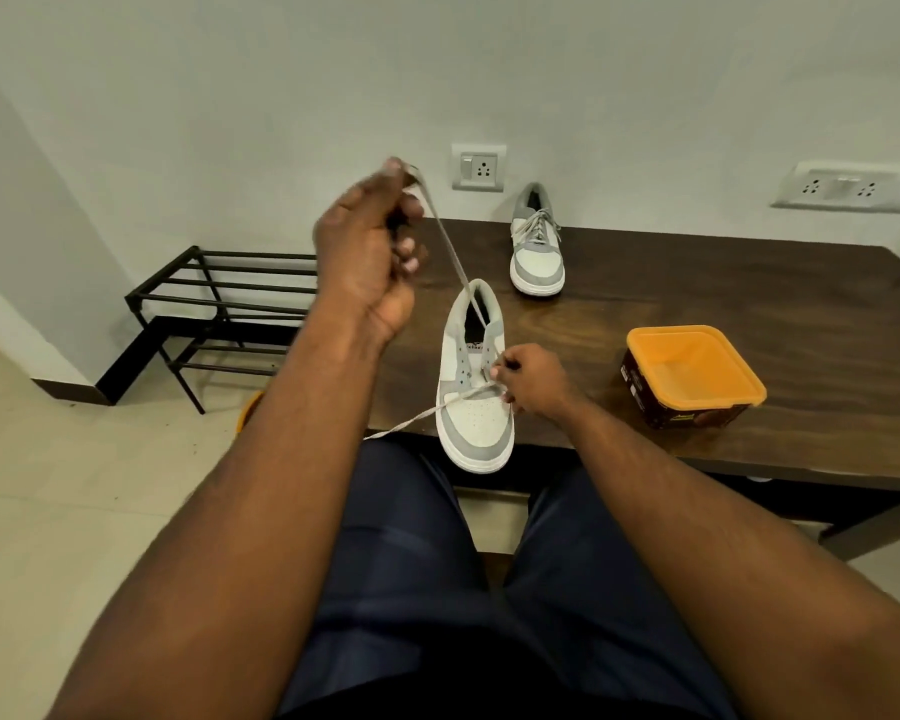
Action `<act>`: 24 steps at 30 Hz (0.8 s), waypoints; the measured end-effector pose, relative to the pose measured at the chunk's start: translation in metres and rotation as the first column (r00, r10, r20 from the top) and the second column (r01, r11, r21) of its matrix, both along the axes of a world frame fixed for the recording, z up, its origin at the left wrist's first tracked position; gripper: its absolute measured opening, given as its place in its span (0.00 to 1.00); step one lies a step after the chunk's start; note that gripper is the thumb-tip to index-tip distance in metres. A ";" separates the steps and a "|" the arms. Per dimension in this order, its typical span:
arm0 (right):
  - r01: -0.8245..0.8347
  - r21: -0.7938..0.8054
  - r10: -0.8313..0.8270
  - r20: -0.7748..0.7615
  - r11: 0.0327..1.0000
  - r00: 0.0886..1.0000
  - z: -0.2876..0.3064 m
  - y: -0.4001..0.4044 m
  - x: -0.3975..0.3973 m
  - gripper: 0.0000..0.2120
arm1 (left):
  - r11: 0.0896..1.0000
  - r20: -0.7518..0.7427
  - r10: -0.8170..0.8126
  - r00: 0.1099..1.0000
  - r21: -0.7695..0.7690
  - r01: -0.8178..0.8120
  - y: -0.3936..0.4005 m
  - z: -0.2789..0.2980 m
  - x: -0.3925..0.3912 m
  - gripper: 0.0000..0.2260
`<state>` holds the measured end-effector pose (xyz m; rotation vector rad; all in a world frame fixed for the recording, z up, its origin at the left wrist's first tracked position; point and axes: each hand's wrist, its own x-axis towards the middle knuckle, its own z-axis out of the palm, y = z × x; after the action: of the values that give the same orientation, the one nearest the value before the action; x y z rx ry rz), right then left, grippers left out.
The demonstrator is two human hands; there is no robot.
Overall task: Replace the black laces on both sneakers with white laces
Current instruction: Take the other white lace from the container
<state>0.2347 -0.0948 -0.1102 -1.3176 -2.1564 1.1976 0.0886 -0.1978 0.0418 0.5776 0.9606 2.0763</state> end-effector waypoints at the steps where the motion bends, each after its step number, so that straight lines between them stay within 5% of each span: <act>1: 0.058 0.043 -0.059 0.040 0.997 0.997 -0.002 0.006 0.008 0.11 | 0.997 0.032 0.059 0.998 0.043 -0.061 0.001 0.003 -0.006 0.04; 5: 0.212 0.276 -0.290 0.281 0.937 0.915 0.002 0.026 0.044 0.08 | 0.962 0.151 0.252 0.956 0.073 -0.265 -0.002 0.008 -0.034 0.06; 10: 0.330 0.279 -0.425 0.428 0.902 0.798 -0.007 0.037 0.081 0.13 | 0.896 0.157 0.441 0.884 -0.017 -0.444 0.000 -0.006 -0.103 0.05; 13: 0.316 0.254 -0.388 0.326 0.914 0.862 -0.003 0.032 0.070 0.12 | 0.774 -0.340 0.263 0.903 -0.485 -0.408 0.017 -0.051 -0.118 0.15; 15: 0.275 0.267 -0.342 0.253 0.924 0.905 0.002 0.026 0.054 0.11 | 0.589 -0.715 -0.107 0.691 -0.606 -0.535 0.021 -0.087 -0.097 0.25; 16: 0.246 0.268 -0.308 0.223 0.932 0.925 0.004 0.022 0.046 0.10 | 0.639 -0.795 -0.206 0.571 -0.551 -0.537 0.020 -0.098 -0.076 0.25; 18: 0.178 0.241 -0.224 0.177 0.954 0.959 0.008 0.014 0.031 0.09 | 0.809 -0.738 -0.315 0.597 -0.538 -0.237 0.021 -0.119 -0.029 0.20; 20: 0.098 0.183 -0.125 0.141 0.978 0.982 0.009 0.008 0.022 0.09 | 0.808 -0.495 -0.476 0.727 -0.573 0.139 0.024 -0.137 0.015 0.19; 22: 0.032 0.154 -0.051 0.122 0.988 0.991 0.010 0.002 0.018 0.08 | 0.794 -0.400 -0.513 0.759 -0.556 0.244 0.030 -0.157 0.038 0.19; 24: 0.006 0.160 -0.027 0.129 0.987 0.991 0.010 0.001 0.020 0.07 | 0.810 -0.453 -0.466 0.760 -0.564 0.160 0.034 -0.169 0.040 0.12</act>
<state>0.2545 -0.0939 -0.1004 -1.3752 -2.2737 0.9340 0.1284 -0.1638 -0.1271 1.0387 1.5521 1.2592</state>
